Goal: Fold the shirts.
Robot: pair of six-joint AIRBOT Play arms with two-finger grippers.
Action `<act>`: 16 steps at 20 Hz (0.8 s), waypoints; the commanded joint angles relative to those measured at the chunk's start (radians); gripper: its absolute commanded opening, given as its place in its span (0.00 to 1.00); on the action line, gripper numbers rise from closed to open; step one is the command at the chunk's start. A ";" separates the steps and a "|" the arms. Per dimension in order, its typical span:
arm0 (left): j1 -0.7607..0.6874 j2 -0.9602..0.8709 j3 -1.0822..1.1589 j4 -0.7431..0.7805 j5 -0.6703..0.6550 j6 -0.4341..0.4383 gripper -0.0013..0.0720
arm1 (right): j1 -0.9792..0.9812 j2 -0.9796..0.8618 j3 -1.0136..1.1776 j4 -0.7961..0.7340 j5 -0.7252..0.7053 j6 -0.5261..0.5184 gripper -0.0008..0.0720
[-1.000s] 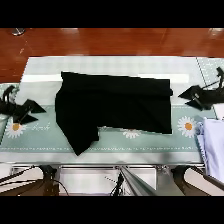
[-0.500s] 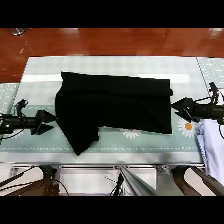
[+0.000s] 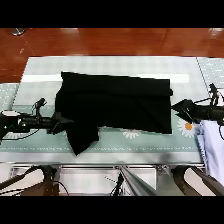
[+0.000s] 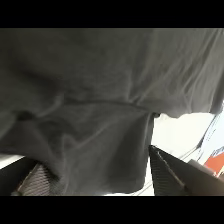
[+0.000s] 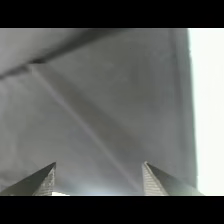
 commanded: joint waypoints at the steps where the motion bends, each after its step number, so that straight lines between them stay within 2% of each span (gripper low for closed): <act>1: -0.026 0.000 -0.003 -0.014 -0.036 0.023 0.17 | -0.001 0.001 0.000 -0.241 -0.012 0.132 0.86; 2: -0.026 0.001 -0.003 -0.017 -0.036 0.019 0.05 | -0.001 0.001 0.000 -0.300 -0.008 0.168 0.86; 4: -0.026 0.002 -0.003 -0.023 -0.035 0.019 0.05 | -0.001 0.001 -0.002 -0.351 0.021 0.201 0.86; 9: -0.026 0.002 -0.003 -0.023 -0.034 0.019 0.05 | 0.000 0.001 -0.065 -0.325 0.107 0.195 0.86; 16: -0.026 0.002 -0.003 -0.023 -0.031 0.020 0.05 | 0.000 0.001 -0.159 -0.229 0.077 0.138 0.86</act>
